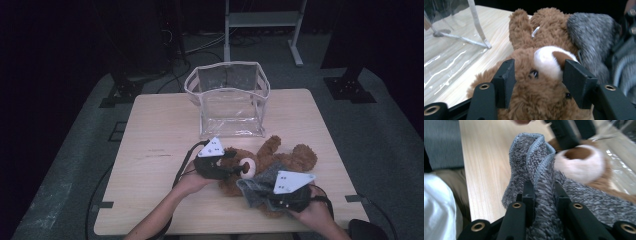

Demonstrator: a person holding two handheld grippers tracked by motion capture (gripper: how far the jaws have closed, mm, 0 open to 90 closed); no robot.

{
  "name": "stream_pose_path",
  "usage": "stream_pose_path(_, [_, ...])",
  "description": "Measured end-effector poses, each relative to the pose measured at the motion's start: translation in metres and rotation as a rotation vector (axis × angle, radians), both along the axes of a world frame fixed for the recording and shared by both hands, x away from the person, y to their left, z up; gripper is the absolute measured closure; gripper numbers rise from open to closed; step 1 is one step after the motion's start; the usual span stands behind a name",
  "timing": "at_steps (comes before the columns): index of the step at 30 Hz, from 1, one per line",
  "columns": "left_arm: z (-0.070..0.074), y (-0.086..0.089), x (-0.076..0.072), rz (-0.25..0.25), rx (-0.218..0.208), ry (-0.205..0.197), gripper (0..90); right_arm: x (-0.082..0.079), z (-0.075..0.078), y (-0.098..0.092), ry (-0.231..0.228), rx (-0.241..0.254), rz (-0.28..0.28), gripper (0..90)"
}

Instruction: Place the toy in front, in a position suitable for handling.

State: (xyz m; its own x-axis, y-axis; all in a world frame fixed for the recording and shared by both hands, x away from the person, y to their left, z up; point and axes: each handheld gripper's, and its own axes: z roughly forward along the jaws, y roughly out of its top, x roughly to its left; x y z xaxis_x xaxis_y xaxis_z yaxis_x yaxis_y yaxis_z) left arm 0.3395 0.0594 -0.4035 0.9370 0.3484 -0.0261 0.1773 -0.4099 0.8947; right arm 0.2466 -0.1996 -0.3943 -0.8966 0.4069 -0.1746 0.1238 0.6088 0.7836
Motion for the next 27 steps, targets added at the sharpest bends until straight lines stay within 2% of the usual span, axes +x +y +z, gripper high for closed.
stream_pose_path(6, [-0.001,0.0,0.002,0.004,-0.011,0.003,35.0,0.009,0.007,-0.028,0.038,0.091,-0.083,75.7])
stream_pose_path(9, [0.0,-0.001,-0.002,-0.007,-0.026,0.0,33.1,0.011,0.01,-0.039,0.056,0.14,-0.103,75.7])
stream_pose_path(12, [0.001,-0.006,-0.007,-0.028,-0.027,-0.016,28.4,0.011,0.014,-0.046,0.056,0.154,-0.132,75.7])
stream_pose_path(14, [0.0,-0.012,-0.011,-0.046,-0.014,-0.027,26.3,0.012,0.018,-0.051,0.059,0.168,-0.155,75.7])
stream_pose_path(17, [-0.004,-0.021,-0.014,-0.055,0.043,-0.06,25.1,0.018,0.021,-0.057,0.07,0.181,-0.204,75.7])
stream_pose_path(20, [-0.007,-0.026,-0.015,-0.048,0.067,-0.075,24.6,0.027,0.017,-0.058,0.085,0.171,-0.241,75.7])
stream_pose_path(22, [-0.008,-0.029,-0.016,-0.027,0.097,-0.095,28.7,0.032,0.014,-0.059,0.101,0.162,-0.259,75.7])
stream_pose_path(25, [-0.009,-0.029,-0.017,-0.025,0.125,-0.118,32.9,0.035,0.013,-0.063,0.108,0.161,-0.274,75.7])
stream_pose_path(27, [-0.01,-0.029,-0.017,-0.022,0.13,-0.118,34.6,0.035,0.013,-0.067,0.101,0.147,-0.291,75.7])
